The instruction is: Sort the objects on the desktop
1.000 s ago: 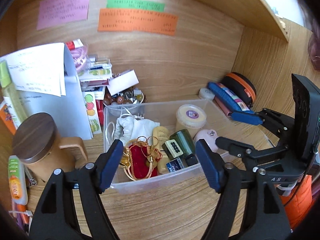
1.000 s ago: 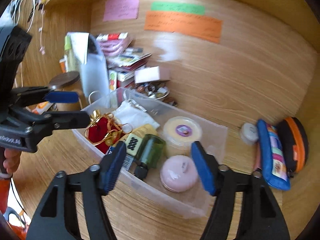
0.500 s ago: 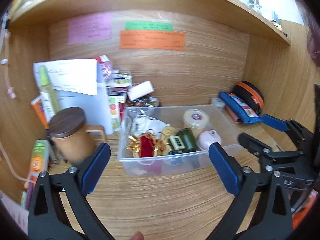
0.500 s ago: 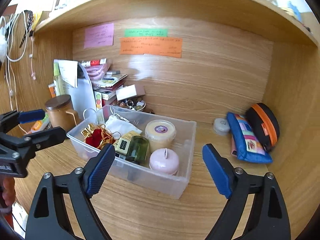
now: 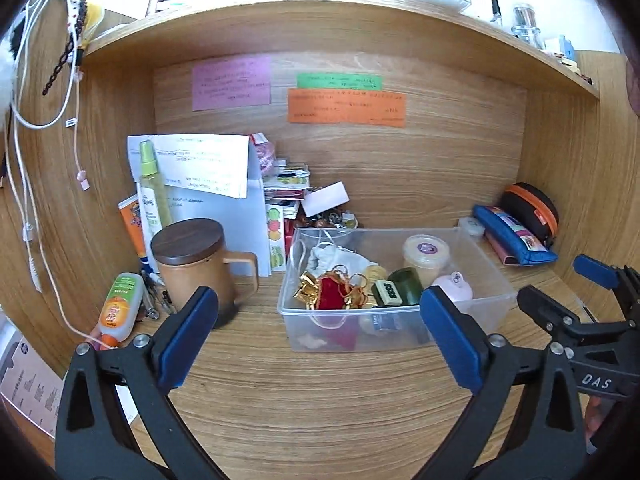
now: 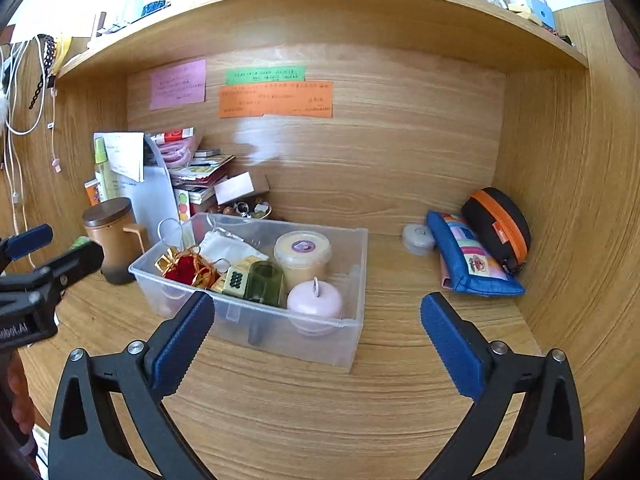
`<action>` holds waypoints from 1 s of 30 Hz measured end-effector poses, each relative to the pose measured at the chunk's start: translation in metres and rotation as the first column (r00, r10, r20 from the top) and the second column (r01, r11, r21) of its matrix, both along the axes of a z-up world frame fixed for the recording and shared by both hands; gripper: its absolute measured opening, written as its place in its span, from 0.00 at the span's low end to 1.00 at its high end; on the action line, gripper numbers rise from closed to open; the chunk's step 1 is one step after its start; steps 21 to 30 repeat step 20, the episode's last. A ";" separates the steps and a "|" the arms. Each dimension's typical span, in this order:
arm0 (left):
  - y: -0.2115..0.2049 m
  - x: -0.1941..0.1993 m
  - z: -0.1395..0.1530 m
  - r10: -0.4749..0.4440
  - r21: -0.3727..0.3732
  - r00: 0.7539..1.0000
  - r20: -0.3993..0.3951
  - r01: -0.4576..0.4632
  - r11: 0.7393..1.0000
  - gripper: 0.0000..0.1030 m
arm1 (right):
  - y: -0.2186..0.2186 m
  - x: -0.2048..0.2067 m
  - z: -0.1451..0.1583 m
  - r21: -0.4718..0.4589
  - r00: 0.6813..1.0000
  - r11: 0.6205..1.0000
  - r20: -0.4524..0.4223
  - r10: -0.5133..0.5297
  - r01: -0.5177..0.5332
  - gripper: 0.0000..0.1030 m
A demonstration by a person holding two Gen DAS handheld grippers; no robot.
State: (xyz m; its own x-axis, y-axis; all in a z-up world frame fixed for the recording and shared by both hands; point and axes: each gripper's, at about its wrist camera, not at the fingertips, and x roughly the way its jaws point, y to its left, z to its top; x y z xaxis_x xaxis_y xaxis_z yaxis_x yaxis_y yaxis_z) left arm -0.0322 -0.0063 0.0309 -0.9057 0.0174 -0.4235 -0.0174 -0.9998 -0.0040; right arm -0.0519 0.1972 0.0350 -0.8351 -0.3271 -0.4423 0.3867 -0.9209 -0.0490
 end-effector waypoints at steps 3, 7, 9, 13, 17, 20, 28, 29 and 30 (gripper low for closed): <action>0.003 -0.001 0.001 -0.004 -0.005 1.000 -0.016 0.004 1.000 0.99 | 0.001 -0.001 0.004 -0.003 1.000 1.000 -0.016 -0.014 0.014 1.00; 0.006 -0.006 0.001 -0.024 0.004 1.000 -0.019 0.024 1.000 0.99 | 0.000 -0.004 0.006 -0.002 1.000 1.000 -0.021 -0.024 0.024 1.00; 0.008 -0.011 0.000 -0.030 -0.003 0.999 -0.012 0.030 1.000 0.99 | -0.001 -0.006 0.005 0.003 0.999 1.000 -0.018 -0.029 0.029 1.00; 0.012 -0.015 -0.002 -0.040 -0.020 0.999 -0.006 0.039 0.999 0.99 | -0.001 -0.009 0.003 0.005 1.000 1.000 -0.010 -0.029 0.029 1.00; 0.017 -0.013 -0.002 -0.046 -0.042 0.999 -0.024 0.045 0.998 0.99 | -0.001 -0.012 0.002 -0.004 1.000 1.000 0.003 -0.016 0.016 1.00; 0.019 -0.013 -0.001 -0.053 -0.033 0.998 -0.022 0.052 0.998 0.99 | -0.001 -0.013 0.003 -0.005 1.000 1.000 0.004 -0.011 0.011 1.00; 0.019 -0.013 -0.001 -0.053 -0.033 0.998 -0.022 0.052 0.998 0.99 | -0.001 -0.013 0.003 -0.005 1.000 1.000 0.004 -0.011 0.011 1.00; 0.019 -0.013 -0.001 -0.053 -0.033 0.998 -0.022 0.052 0.998 0.99 | -0.001 -0.013 0.003 -0.005 1.000 1.000 0.004 -0.011 0.011 1.00; 0.019 -0.013 -0.001 -0.053 -0.033 0.998 -0.022 0.052 0.998 0.99 | -0.001 -0.013 0.003 -0.005 1.000 1.000 0.004 -0.011 0.011 1.00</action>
